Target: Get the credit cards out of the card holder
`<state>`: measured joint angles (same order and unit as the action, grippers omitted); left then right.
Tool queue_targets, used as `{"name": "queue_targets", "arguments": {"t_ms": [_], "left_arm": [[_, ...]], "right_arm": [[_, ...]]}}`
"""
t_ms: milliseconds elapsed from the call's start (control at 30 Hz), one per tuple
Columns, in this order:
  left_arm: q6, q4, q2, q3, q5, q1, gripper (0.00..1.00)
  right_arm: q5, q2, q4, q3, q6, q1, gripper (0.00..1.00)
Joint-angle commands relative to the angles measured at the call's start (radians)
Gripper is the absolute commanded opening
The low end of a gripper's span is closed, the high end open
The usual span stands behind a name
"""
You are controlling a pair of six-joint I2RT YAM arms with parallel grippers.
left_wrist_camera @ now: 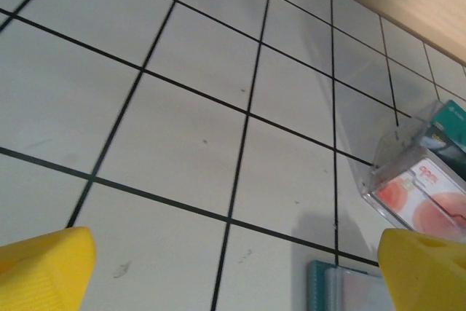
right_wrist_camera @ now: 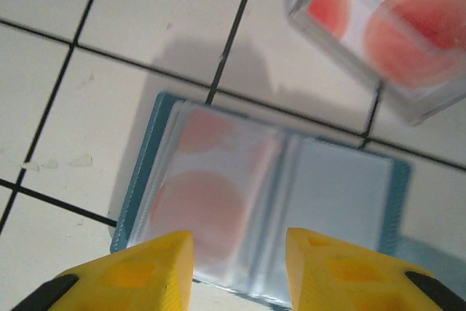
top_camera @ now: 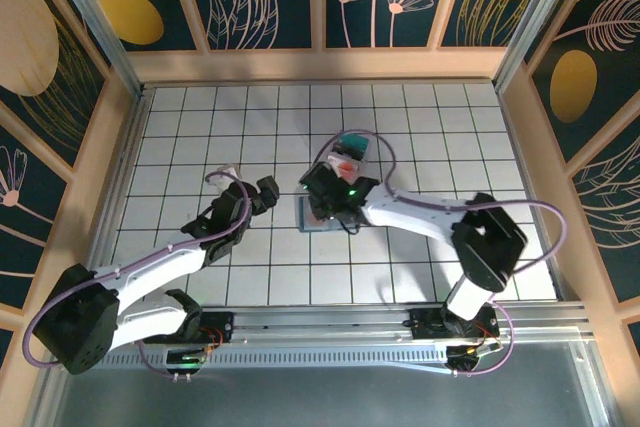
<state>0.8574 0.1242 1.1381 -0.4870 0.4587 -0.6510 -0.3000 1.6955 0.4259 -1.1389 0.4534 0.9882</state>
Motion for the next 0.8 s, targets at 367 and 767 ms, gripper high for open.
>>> {"name": "queue_targets", "arguments": {"t_ms": [367,767], "left_arm": [[0.049,0.018,-0.032,0.048,0.054,0.033,0.99],[0.043,0.020,-0.003,0.031,0.033,0.036,0.99]], "right_arm": [[-0.102,0.239,0.097,-0.168,0.185,0.076,0.42],[0.003,0.230,0.042,-0.064,0.224,0.052,0.45]]}}
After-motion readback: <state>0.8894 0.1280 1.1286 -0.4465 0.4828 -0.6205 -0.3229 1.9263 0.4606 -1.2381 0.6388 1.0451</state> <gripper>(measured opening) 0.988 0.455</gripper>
